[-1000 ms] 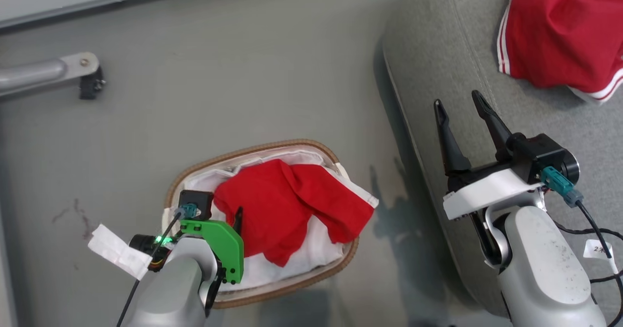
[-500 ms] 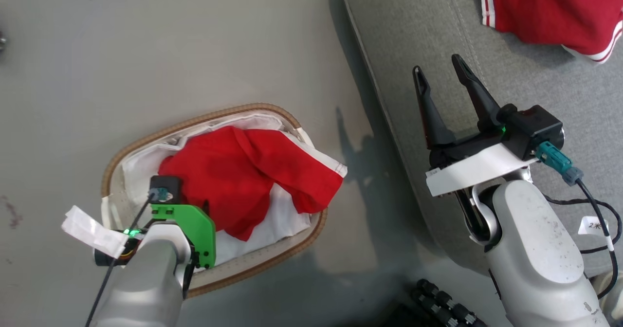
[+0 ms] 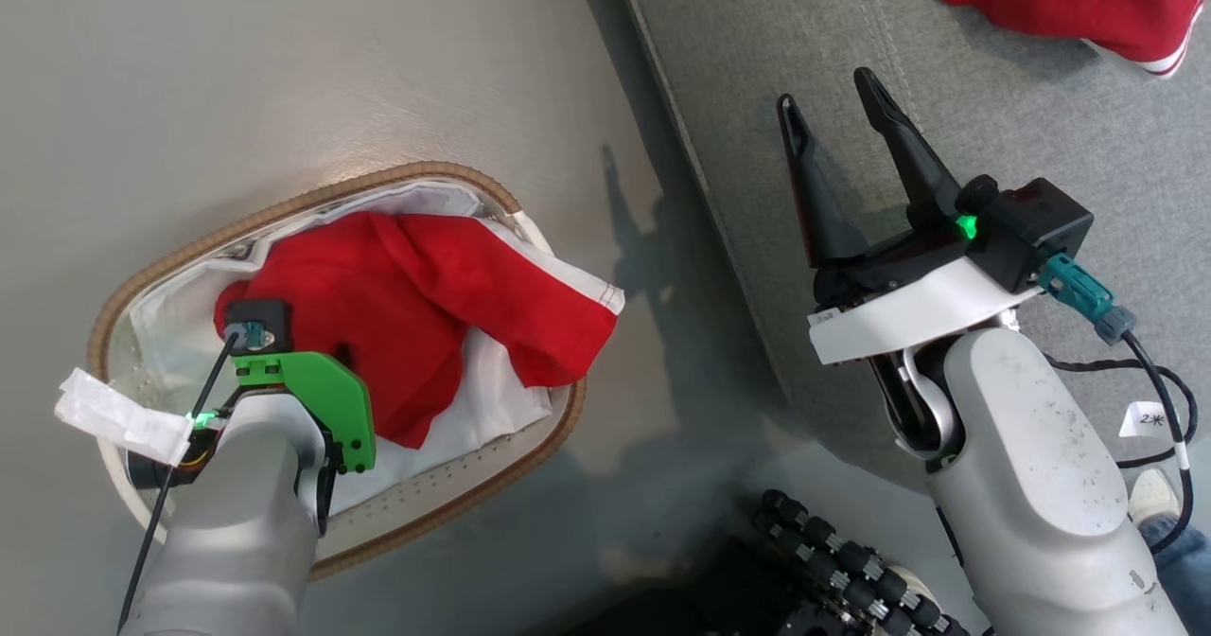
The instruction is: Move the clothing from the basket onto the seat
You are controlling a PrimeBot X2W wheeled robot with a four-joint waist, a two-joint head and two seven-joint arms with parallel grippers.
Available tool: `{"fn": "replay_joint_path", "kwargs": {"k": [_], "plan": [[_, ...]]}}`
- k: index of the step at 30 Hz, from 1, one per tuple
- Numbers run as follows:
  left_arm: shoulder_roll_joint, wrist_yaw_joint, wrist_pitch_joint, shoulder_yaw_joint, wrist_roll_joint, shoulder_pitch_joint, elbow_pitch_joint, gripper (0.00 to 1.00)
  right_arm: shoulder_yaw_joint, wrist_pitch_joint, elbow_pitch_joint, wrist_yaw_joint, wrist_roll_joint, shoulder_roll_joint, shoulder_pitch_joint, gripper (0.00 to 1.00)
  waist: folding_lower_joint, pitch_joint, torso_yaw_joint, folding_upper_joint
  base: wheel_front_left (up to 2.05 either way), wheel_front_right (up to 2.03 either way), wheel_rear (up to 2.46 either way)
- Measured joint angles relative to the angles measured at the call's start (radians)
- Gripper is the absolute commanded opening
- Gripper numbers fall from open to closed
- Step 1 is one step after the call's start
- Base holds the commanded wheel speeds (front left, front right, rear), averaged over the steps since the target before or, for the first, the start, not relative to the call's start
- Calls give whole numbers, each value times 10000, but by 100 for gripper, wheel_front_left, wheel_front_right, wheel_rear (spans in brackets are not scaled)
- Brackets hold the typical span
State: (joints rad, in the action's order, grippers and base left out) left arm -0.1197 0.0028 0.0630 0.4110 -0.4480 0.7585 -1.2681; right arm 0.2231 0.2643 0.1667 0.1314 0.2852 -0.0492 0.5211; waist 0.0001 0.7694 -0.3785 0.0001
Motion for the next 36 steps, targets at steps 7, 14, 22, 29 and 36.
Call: {"fn": "replay_joint_path", "kwargs": {"k": [7,14,22,29,36], "plan": [[44,-92,-48,75,-90,113,-42,0,128,0,-42,0,150,0,16,100,0,155,-201,0,0,0,0],[127,-236,182,192,-107,105,-81,0,63,0,56,0,127,0,12,100,0,22,-147,0,0,0,0],[341,-644,834,623,50,91,19,0,-151,0,301,0,-288,4,-97,100,0,-490,92,0,0,0,0],[523,-1043,1394,1202,268,0,376,0,-564,0,619,0,-922,8,-553,100,0,-1367,454,0,0,0,0],[600,-1262,1687,1912,500,-148,872,0,-978,0,978,0,-1532,12,-1313,100,-1,-2584,913,0,0,0,0]]}}
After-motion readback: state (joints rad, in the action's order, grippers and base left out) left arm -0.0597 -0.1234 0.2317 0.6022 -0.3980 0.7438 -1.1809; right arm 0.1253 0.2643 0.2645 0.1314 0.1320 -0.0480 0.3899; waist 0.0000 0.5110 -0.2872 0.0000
